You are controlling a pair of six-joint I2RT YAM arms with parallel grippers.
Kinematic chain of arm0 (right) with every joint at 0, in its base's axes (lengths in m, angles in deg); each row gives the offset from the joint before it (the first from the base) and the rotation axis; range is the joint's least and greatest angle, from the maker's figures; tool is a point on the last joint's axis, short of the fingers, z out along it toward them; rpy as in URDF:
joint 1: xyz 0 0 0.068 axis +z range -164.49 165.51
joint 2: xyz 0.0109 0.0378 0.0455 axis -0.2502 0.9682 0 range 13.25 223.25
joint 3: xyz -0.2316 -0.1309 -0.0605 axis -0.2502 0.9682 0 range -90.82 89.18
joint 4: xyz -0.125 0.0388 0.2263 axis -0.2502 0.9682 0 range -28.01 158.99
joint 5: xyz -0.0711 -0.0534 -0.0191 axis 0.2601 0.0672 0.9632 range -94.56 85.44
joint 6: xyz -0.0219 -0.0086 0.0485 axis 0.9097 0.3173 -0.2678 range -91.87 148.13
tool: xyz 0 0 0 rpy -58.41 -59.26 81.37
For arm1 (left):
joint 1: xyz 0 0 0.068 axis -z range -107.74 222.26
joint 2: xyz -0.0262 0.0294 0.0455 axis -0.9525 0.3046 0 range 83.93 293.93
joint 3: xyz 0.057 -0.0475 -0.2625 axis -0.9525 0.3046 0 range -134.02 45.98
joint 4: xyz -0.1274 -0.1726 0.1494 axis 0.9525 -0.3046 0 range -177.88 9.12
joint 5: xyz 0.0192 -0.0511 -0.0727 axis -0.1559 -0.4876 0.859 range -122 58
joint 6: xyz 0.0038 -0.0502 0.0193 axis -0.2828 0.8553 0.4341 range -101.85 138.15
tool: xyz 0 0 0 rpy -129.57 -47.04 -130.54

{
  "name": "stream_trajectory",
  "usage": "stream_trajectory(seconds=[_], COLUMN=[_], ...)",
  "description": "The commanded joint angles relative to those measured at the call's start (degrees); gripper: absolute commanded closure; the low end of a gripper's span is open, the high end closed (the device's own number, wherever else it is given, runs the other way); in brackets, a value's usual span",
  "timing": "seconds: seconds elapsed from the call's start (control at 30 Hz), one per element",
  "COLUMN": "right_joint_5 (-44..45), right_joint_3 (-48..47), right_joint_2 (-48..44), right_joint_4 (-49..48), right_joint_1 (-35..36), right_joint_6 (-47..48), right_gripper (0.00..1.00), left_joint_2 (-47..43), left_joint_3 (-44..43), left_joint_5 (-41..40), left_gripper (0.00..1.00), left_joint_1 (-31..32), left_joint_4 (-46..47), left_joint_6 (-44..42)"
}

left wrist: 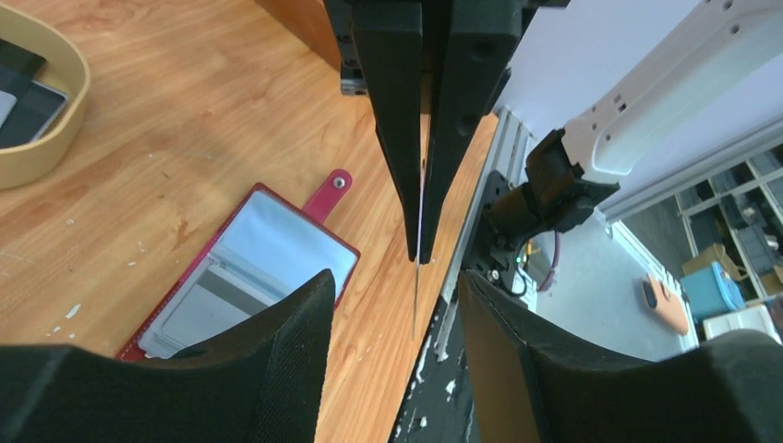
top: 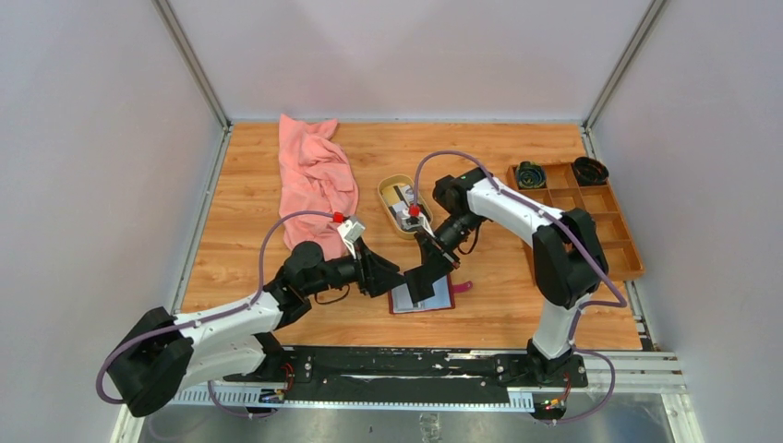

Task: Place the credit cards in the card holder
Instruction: Insert the credit card into the card holder.

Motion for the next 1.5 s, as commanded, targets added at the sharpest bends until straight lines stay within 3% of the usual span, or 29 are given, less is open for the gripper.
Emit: stream_trajectory(seconds=[0.0,0.43,0.47,0.53,0.6,0.67,0.77,0.9,1.1,1.27,1.3,1.37,1.4,1.47], right_joint_5=[0.4,1.0,1.0,1.1,1.7,3.0,6.3,10.7,16.1,24.1,24.2,21.3,16.8,3.9], right_joint_3=[-1.6,-2.1,-2.1,-2.1,-2.2,-2.6,-3.2,-2.8,-0.2,6.4,8.1,11.8,14.1,17.8], right_joint_2=[1.5,2.6,2.6,2.5,2.4,2.1,1.0,-2.1,-8.8,-19.0,-21.5,-25.6,-26.7,-26.8], right_joint_4=[3.5,4.2,4.2,4.3,4.3,4.2,3.7,2.2,-2.2,-16.1,-18.8,-23.2,-24.3,-24.5], right_joint_1=[0.9,2.0,2.0,2.3,2.4,2.4,2.3,0.9,-4.4,-9.6,-10.6,-13.1,-15.0,-19.1], right_joint_6=[2.6,3.0,3.1,3.1,3.0,2.7,0.8,-1.3,-3.8,-12.5,-13.2,-15.9,-18.2,-17.8], right_gripper=[1.00,1.00,1.00,1.00,0.98,0.91,0.67,0.50,0.44,0.43,0.38,0.10,0.01,0.00], left_joint_2=[2.9,8.2,8.8,10.3,11.7,12.1,10.8,8.5,5.2,6.7,7.4,9.2,10.4,13.0], left_joint_3=[-2.3,-5.9,-6.2,-6.9,-7.8,-8.3,-7.4,-4.7,0.3,4.5,4.7,3.9,3.5,2.6], left_joint_5=[2.9,7.2,7.9,9.6,11.3,12.1,11.8,10.9,7.1,4.8,3.9,2.9,3.0,3.3], left_gripper=[0.45,0.67,0.72,0.92,1.00,1.00,1.00,1.00,1.00,1.00,1.00,1.00,1.00,1.00], left_joint_1=[0.9,2.3,2.3,2.4,2.3,2.3,2.2,1.1,-0.6,-2.3,-2.5,-2.8,-3.0,-3.5], left_joint_4=[1.8,1.8,1.8,1.9,1.9,2.0,1.9,1.9,5.3,16.1,16.4,14.9,14.6,14.6], left_joint_6=[-1.9,-1.8,-1.7,-2.0,-1.9,-2.1,-3.0,-2.1,4.9,12.0,12.4,12.3,12.2,12.0])
